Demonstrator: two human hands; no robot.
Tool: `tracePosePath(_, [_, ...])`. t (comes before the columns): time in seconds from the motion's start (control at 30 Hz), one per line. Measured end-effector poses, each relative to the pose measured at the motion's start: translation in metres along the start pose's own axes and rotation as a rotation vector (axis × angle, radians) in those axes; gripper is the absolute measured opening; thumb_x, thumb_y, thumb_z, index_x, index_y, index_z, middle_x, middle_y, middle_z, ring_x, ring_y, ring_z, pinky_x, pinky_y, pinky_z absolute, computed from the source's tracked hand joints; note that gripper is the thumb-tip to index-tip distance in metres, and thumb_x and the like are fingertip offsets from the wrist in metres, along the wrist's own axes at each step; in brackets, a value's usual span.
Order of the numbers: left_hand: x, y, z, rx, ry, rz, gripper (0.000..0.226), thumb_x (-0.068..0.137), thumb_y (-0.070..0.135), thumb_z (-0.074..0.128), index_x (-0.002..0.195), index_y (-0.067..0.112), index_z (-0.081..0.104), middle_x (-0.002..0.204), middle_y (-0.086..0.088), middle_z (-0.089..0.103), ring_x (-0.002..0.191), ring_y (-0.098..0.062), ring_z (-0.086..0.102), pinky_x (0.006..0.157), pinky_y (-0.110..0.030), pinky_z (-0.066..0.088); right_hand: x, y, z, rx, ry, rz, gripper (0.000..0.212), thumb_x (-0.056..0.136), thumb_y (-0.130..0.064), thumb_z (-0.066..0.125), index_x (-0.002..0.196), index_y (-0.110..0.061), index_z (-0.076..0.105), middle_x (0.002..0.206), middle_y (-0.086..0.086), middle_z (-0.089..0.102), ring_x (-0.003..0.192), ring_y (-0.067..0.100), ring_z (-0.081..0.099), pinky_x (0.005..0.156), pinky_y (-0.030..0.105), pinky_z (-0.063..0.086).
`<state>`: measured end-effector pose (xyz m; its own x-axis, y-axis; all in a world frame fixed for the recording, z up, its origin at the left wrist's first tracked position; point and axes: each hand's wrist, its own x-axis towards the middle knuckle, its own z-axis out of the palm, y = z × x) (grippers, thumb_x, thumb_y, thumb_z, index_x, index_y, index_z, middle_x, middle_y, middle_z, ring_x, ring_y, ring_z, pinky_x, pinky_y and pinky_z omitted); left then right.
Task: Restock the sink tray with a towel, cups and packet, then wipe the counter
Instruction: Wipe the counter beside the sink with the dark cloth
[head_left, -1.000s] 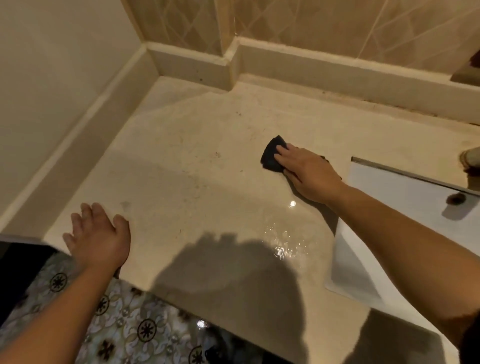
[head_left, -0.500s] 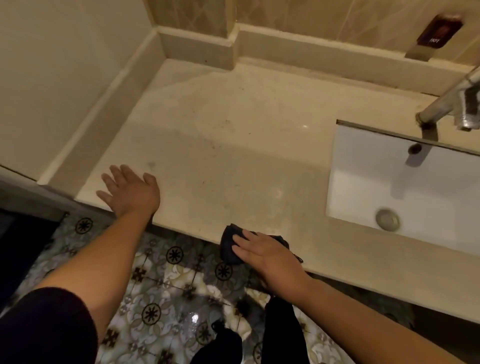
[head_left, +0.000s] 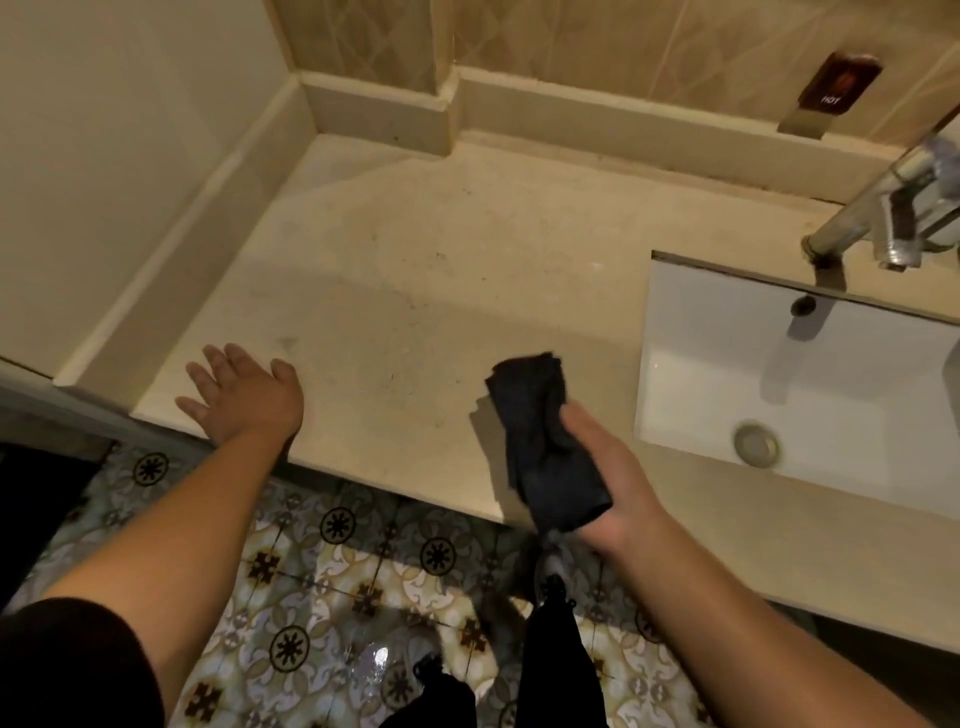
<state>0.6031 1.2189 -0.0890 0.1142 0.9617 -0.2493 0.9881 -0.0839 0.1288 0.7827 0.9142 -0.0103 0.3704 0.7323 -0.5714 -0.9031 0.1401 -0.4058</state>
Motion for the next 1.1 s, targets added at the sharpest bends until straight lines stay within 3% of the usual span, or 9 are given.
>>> tracePosePath(0.13, [0.003, 0.004, 0.002, -0.002, -0.006, -0.044, 0.071, 0.096, 0.045, 0.018, 0.154, 0.008, 0.003, 0.164, -0.009, -0.004, 0.149, -0.03, -0.006, 0.117, -0.056, -0.004, 0.049, -0.11, 0.008, -0.324, 0.023, -0.362, 0.031, 0.094, -0.012, 0.048, 0.121, -0.013, 0.062, 0.112, 0.01, 0.067, 0.094, 0.021, 0.065, 0.085, 0.033, 0.049])
tracePosePath(0.3, [0.003, 0.023, 0.007, -0.021, 0.019, -0.155, 0.073, 0.095, 0.046, 0.017, 0.154, 0.006, 0.002, 0.164, -0.011, -0.004, 0.149, -0.03, -0.007, 0.116, -0.057, -0.005, 0.148, -0.224, 0.002, -1.172, 0.292, -0.77, 0.042, 0.094, -0.014, 0.041, 0.132, -0.021, 0.058, 0.126, 0.001, 0.062, 0.115, 0.019, 0.057, 0.103, 0.04, 0.043])
tracePosePath(0.37, [0.004, 0.024, 0.009, -0.008, 0.044, -0.167, 0.075, 0.094, 0.047, 0.016, 0.154, 0.005, 0.003, 0.163, -0.012, -0.003, 0.149, -0.031, -0.006, 0.116, -0.057, -0.004, 0.19, -0.246, -0.011, -1.49, 0.341, -0.817, 0.042, 0.097, -0.016, 0.041, 0.137, -0.021, 0.052, 0.137, 0.003, 0.055, 0.124, 0.023, 0.049, 0.106, 0.03, 0.034])
tracePosePath(0.43, [0.003, 0.022, 0.011, 0.008, 0.064, -0.171, 0.076, 0.093, 0.048, 0.015, 0.154, 0.005, 0.004, 0.163, -0.013, -0.003, 0.149, -0.031, -0.006, 0.116, -0.057, -0.004, 0.226, -0.252, -0.029, -1.747, 0.289, -0.812, 0.041, 0.1, -0.014, 0.042, 0.141, -0.015, 0.046, 0.144, 0.011, 0.048, 0.13, 0.031, 0.042, 0.103, 0.026, 0.027])
tracePosePath(0.53, [0.002, 0.022, 0.013, 0.014, 0.087, -0.173, 0.076, 0.092, 0.049, 0.014, 0.153, 0.005, 0.004, 0.163, -0.013, -0.002, 0.149, -0.031, -0.005, 0.117, -0.056, -0.003, 0.257, -0.245, -0.044, -2.036, 0.096, -0.859, 0.039, 0.099, -0.005, 0.045, 0.138, -0.001, 0.046, 0.145, 0.022, 0.043, 0.132, 0.041, 0.039, 0.108, 0.043, 0.028])
tracePosePath(0.67, [0.003, 0.022, 0.013, 0.007, 0.092, -0.177, 0.077, 0.092, 0.049, 0.014, 0.154, 0.004, 0.004, 0.163, -0.013, -0.001, 0.149, -0.03, -0.005, 0.117, -0.054, -0.004, 0.252, -0.24, -0.046, -2.17, 0.029, -0.951, 0.036, 0.092, 0.005, 0.052, 0.128, 0.006, 0.052, 0.132, 0.03, 0.052, 0.118, 0.05, 0.048, 0.095, 0.056, 0.04])
tracePosePath(0.83, [0.002, 0.024, 0.012, 0.005, 0.108, -0.171, 0.076, 0.092, 0.047, 0.018, 0.153, 0.002, 0.007, 0.163, -0.015, 0.001, 0.149, -0.032, -0.004, 0.117, -0.055, -0.002, 0.2, -0.199, -0.042, -2.166, -0.128, -0.928, 0.043, 0.087, 0.007, 0.059, 0.129, 0.006, 0.053, 0.138, 0.026, 0.048, 0.129, 0.044, 0.043, 0.105, 0.056, 0.035])
tracePosePath(1.1, [-0.003, 0.026, 0.006, -0.029, 0.086, -0.13, 0.072, 0.096, 0.042, 0.023, 0.152, -0.001, 0.006, 0.162, -0.018, -0.001, 0.148, -0.036, -0.005, 0.117, -0.056, -0.004, 0.056, -0.071, -0.05, -2.109, -0.291, -0.854, 0.043, 0.078, 0.007, 0.072, 0.12, 0.002, 0.063, 0.131, 0.02, 0.057, 0.122, 0.04, 0.052, 0.104, 0.047, 0.034])
